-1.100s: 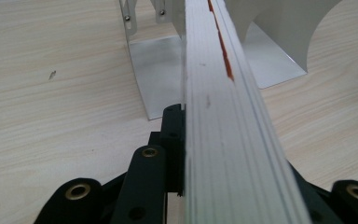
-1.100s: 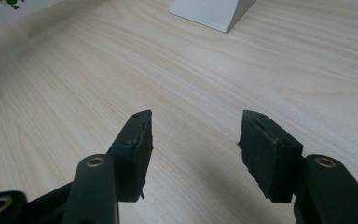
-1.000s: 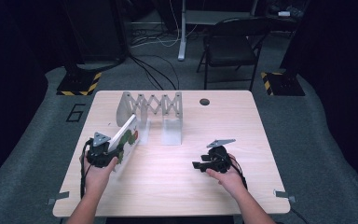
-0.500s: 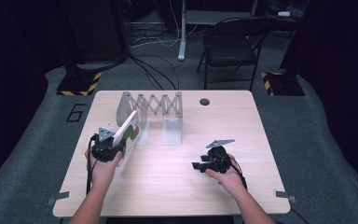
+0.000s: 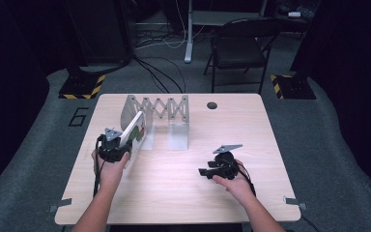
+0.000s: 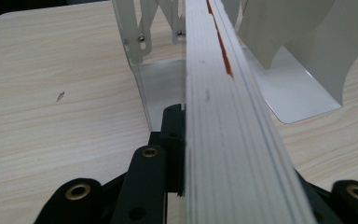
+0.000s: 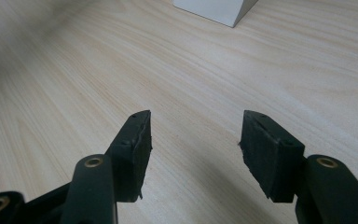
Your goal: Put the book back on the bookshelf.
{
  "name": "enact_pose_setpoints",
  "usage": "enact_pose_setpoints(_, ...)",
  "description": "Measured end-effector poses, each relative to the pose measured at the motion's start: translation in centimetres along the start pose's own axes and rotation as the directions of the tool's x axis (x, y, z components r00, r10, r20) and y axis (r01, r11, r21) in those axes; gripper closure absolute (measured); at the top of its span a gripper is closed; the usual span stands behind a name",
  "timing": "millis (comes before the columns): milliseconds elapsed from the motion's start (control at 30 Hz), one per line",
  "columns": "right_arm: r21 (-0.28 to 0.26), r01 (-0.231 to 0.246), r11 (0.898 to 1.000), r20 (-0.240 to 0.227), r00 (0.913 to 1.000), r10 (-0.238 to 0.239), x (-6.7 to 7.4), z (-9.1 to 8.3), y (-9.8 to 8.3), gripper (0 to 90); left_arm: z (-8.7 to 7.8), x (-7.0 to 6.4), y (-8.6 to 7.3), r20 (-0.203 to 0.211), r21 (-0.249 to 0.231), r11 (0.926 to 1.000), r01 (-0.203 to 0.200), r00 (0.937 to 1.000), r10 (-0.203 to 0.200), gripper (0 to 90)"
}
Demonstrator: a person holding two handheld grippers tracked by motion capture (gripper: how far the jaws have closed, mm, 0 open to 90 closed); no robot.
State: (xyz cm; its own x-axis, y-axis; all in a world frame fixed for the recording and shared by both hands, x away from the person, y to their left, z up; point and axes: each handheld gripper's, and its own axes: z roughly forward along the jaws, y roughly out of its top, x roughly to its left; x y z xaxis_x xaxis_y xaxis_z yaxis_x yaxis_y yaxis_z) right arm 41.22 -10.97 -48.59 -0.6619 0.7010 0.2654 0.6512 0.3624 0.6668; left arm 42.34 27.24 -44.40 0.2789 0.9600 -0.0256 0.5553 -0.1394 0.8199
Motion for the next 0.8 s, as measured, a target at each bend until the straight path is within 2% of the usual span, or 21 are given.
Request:
enact_pose_setpoints(200,0.002,0.006,1.0,0.0,1.0,-0.006,0.0,0.0,0.0,43.0,0.4,-0.3,0.5,-0.011,-0.002,1.0,-0.003,0.9999,0.003,75.6)
enact_pose_setpoints(600,0.003,0.003,1.0,-0.003,1.0,-0.003,0.0,0.1,0.0,42.8,1.4,-0.5,0.9,-0.024,-0.006,0.999,0.044,0.9987,-0.044,75.6)
enact_pose_setpoints(733,0.005,0.003,1.0,-0.007,1.0,-0.003,0.0,0.2,-0.1,42.8,1.7,-0.5,1.0,-0.032,-0.007,0.9992,0.038,0.9987,-0.039,75.6)
enact_pose_setpoints(800,0.008,-0.004,1.0,-0.006,1.0,0.004,0.1,0.2,-0.1,42.8,1.9,-0.5,1.0,-0.038,-0.008,0.9988,0.048,0.9981,-0.048,75.6)
